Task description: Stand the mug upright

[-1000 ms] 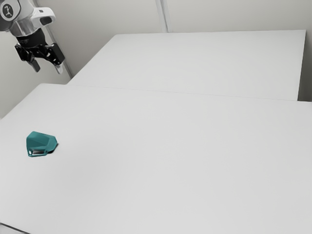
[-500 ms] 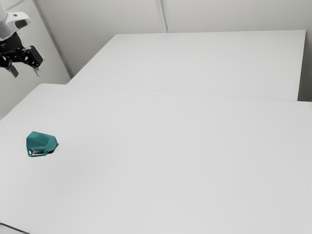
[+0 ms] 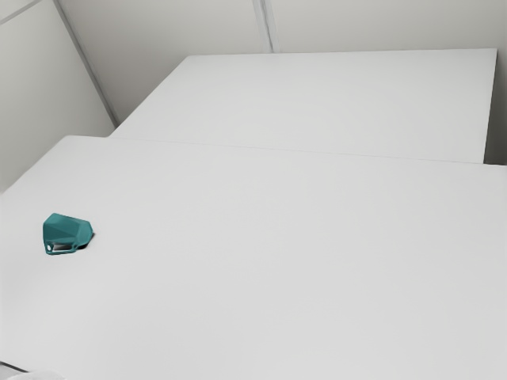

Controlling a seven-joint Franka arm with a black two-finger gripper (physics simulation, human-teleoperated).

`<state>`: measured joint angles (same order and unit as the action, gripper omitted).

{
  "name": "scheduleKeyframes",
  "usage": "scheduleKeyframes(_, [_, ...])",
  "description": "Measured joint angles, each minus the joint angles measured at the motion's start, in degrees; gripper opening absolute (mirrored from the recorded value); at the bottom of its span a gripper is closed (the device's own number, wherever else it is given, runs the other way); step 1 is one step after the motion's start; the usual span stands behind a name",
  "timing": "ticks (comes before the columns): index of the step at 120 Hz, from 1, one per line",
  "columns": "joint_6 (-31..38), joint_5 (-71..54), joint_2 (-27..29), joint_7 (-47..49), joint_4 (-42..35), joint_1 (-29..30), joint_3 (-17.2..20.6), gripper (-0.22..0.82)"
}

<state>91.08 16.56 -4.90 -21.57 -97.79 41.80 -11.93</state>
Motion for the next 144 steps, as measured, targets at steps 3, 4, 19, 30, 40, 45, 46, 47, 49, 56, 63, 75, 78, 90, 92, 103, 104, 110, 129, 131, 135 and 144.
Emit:
scheduleKeyframes(3, [-0.01, 0.82, -1.23, -1.35, 0.12, 0.64, 0.08, 0.6])
scheduleKeyframes(4, [-0.01, 1.11, -1.61, -1.8, 0.17, 0.76, 0.1, 0.6])
scheduleKeyframes(19, [0.26, 4.58, -6.61, -8.44, 1.45, 1.26, 0.55, 0.6])
scheduleKeyframes(30, [0.85, 6.77, -9.87, -13.07, 2.47, 1.84, 0.66, 0.6])
scheduleKeyframes(40, [1.38, 8.54, -13.0, -17.05, 3.91, 2.83, 0.67, 0.6])
scheduleKeyframes(45, [1.58, 9.46, -14.9, -18.98, 5.35, 3.0, 0.68, 0.6])
scheduleKeyframes(46, [1.61, 9.63, -15.28, -19.35, 5.63, 3.02, 0.68, 0.6])
scheduleKeyframes(47, [1.64, 9.81, -15.64, -19.72, 5.88, 3.03, 0.68, 0.6])
scheduleKeyframes(49, [1.71, 10.21, -16.37, -20.46, 6.31, 3.07, 0.68, 0.6])
scheduleKeyframes(56, [1.89, 11.66, -18.83, -22.96, 7.58, 3.16, 0.68, 0.6])
scheduleKeyframes(63, [2.02, 12.93, -21.1, -25.26, 9.16, 3.19, 0.68, 0.6])
scheduleKeyframes(75, [2.21, 15.24, -24.0, -28.89, 10.88, 3.2, 0.68, 0.6])
scheduleKeyframes(78, [2.25, 15.75, -24.46, -29.71, 11.19, 3.2, 0.68, 0.6])
scheduleKeyframes(90, [2.5, 17.79, -26.61, -32.7, 13.0, 3.2, 0.68, 0.6])
scheduleKeyframes(92, [2.57, 18.22, -26.97, -33.16, 13.18, 3.2, 0.68, 0.6])
scheduleKeyframes(103, [3.08, 20.41, -28.63, -35.52, 13.63, 3.2, 0.68, 0.6])
scheduleKeyframes(104, [3.11, 20.59, -28.7, -35.72, 13.65, 3.2, 0.68, 0.6])
scheduleKeyframes(110, [3.31, 21.79, -29.2, -36.86, 13.7, 3.2, 0.68, 0.6])
scheduleKeyframes(129, [3.54, 25.36, -29.66, -39.98, 13.06, 3.19, 0.74, 0.6])
scheduleKeyframes(131, [3.51, 25.7, -29.65, -40.26, 12.89, 3.18, 0.75, 0.6])
scheduleKeyframes(135, [3.43, 26.41, -29.62, -40.8, 12.4, 3.15, 0.76, 0.6])
scheduleKeyframes(144, [3.12, 27.75, -29.6, -41.9, 11.63, 2.94, 0.93, 0.6])
